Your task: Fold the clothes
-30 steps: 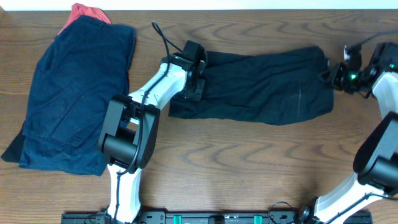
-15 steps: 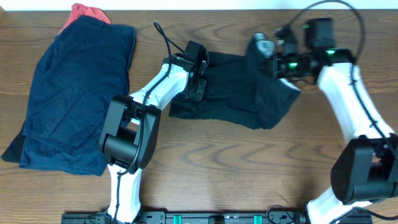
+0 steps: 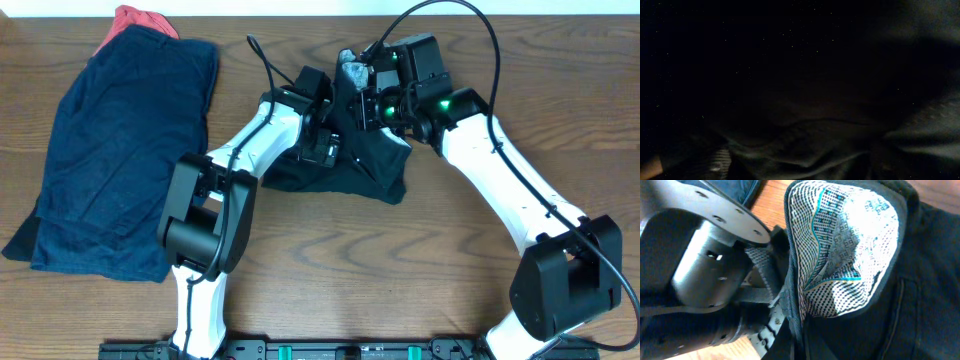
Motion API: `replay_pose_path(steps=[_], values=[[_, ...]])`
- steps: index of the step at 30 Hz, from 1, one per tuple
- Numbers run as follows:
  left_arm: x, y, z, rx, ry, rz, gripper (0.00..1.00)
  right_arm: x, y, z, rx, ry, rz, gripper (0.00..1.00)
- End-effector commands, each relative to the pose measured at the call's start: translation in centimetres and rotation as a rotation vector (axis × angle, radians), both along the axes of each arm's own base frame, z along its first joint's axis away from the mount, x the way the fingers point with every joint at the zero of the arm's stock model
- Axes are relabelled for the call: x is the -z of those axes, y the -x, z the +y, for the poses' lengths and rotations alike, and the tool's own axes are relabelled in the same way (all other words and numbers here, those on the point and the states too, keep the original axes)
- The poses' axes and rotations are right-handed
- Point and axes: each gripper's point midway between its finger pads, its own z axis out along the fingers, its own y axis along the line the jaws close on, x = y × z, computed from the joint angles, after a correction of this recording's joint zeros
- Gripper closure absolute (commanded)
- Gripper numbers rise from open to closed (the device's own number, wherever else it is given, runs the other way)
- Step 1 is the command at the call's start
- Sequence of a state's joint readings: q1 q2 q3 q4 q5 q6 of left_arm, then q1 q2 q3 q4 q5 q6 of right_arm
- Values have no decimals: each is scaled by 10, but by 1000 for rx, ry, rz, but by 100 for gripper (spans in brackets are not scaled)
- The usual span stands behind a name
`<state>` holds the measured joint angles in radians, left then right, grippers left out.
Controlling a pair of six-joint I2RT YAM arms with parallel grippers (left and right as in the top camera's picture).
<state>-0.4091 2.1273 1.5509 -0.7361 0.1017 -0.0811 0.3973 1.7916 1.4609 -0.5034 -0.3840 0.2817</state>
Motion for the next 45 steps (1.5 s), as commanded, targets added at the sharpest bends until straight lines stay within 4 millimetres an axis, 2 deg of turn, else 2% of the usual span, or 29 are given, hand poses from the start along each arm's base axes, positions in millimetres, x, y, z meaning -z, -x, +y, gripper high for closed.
replay_pose_path(steps=[1, 12, 17, 22, 26, 31, 32, 33, 34, 35, 37, 38, 42, 45], values=[[-27, -4, 9, -23, 7, -37, 2, -9, -5, 0, 36, -13, -11, 99], [-102, 3, 26, -54, 47, -138, 2, -10, -9, 2, 36, -20, -28, 99], [-135, 2, 51, -170, 82, -193, 2, -2, -15, 10, 33, -30, -31, 99], [-157, -3, 84, -272, 97, -236, 2, 22, -21, 32, 5, -41, -25, 99], [-158, -6, 101, -315, 92, -237, 2, 40, -25, 59, -28, -63, -41, 99], [-158, -8, 115, -347, 88, -240, 2, 48, -19, 97, -93, -97, -86, 97], [-158, -9, 118, -355, 87, -241, 2, 47, -16, 104, -107, -100, -94, 83], [-158, -9, 121, -362, 87, -241, 2, 46, -14, 108, -119, -102, -101, 64], [-158, -10, 123, -369, 86, -242, 2, 44, -12, 112, -131, -105, -112, 33], [-158, -10, 126, -375, 85, -241, 2, 40, -11, 113, -135, -110, -120, 16], [-158, -10, 129, -382, 84, -242, 2, 32, -10, 112, -133, -114, -129, 3], [-158, -10, 130, -383, 84, -242, 2, 24, -11, 109, -126, -120, -138, 1], [-158, -11, 130, -383, 84, -244, 2, -2, -15, 88, -96, -122, -162, 1], [-159, -13, 129, -383, 88, -253, 2, -17, -15, 64, -64, -102, -155, 1]])
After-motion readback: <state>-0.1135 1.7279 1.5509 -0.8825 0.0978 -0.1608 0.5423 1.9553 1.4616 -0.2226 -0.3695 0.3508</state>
